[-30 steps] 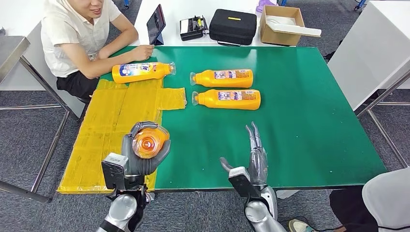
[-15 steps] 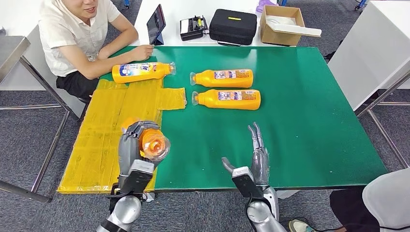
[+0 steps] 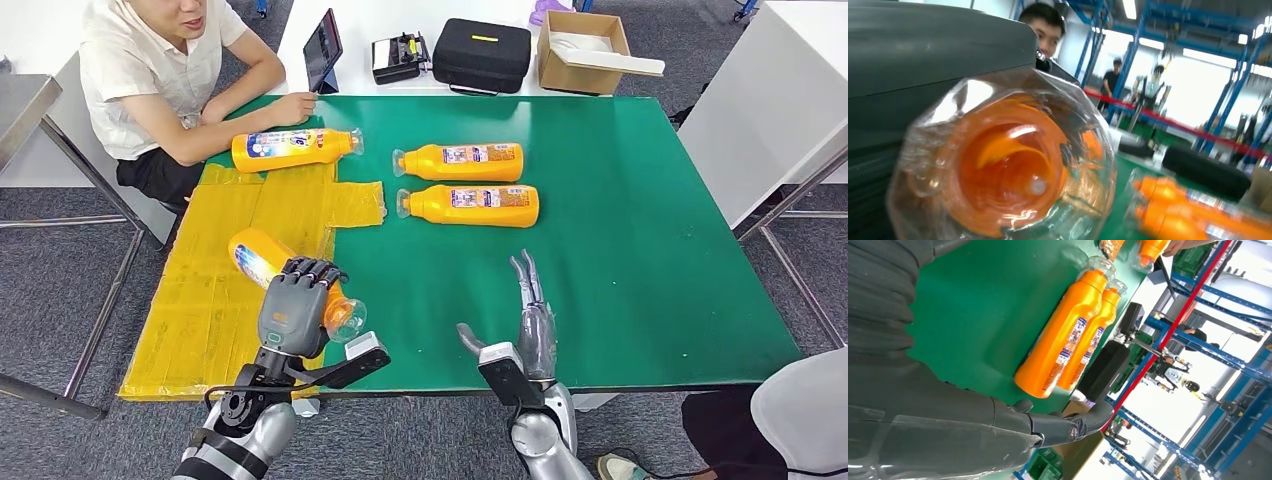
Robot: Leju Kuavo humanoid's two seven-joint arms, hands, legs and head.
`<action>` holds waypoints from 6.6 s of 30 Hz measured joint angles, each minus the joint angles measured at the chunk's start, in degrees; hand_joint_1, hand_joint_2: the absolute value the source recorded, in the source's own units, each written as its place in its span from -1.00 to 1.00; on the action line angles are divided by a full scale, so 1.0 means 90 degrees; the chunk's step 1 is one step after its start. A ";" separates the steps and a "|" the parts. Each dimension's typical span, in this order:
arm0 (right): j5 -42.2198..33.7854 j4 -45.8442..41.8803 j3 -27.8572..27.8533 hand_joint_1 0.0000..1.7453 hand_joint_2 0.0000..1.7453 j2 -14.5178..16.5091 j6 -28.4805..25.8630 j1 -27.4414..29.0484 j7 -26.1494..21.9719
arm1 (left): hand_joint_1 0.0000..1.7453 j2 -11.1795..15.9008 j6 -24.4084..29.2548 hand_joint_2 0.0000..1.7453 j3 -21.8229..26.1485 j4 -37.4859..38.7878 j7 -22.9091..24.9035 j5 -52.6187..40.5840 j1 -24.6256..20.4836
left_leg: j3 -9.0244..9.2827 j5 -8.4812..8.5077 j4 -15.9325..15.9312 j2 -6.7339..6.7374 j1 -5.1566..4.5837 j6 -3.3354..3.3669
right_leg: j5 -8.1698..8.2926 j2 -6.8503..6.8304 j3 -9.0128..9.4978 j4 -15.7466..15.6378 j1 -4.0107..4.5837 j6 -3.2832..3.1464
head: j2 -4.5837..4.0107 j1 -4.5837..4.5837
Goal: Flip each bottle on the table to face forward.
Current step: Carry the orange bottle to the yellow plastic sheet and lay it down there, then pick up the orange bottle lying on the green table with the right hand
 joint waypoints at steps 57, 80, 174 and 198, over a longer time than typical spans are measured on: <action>0.0170 -0.0008 -0.0264 -1.00 1.00 0.0240 0.0548 -0.0042 -0.0032 | -1.00 -0.0820 -0.1879 1.00 -0.0101 0.3735 0.0993 -0.1007 -0.2028 | 0.0003 0.0004 0.0000 -0.0002 -0.0001 0.0004 | 0.0001 -0.0001 0.0008 0.0001 -0.0001 0.0001 | 0.0000 0.0000; 0.0030 0.0106 -0.0264 -1.00 1.00 0.0242 0.0425 -0.0082 -0.0194 | -1.00 -0.0862 -0.1973 1.00 -0.0140 0.3804 0.0325 -0.0403 -0.2082 | 0.0002 0.0004 0.0000 -0.0002 -0.0001 0.0004 | 0.0001 -0.0001 0.0008 0.0001 -0.0001 0.0001 | 0.0000 0.0000; 0.3388 -0.1313 0.0094 -1.00 1.00 -0.1205 -0.1004 0.0712 0.2841 | -1.00 -0.0577 -0.1925 1.00 0.0140 -0.1608 -0.2612 0.7824 0.1787 | 0.0000 -0.0007 -0.0001 -0.0001 -0.0003 0.0003 | -0.0002 0.0000 0.0001 -0.0003 -0.0003 0.0001 | 0.0000 -0.0001; 0.3298 0.0151 0.0059 -1.00 1.00 -0.1807 -0.0366 -0.0018 0.2941 | -1.00 -0.0665 -0.1448 1.00 -0.0171 -0.1168 -0.2554 0.7679 0.1643 | -0.0001 -0.0007 0.0000 -0.0001 -0.0004 0.0004 | -0.0001 0.0000 0.0003 -0.0003 -0.0003 0.0002 | 0.0000 -0.0001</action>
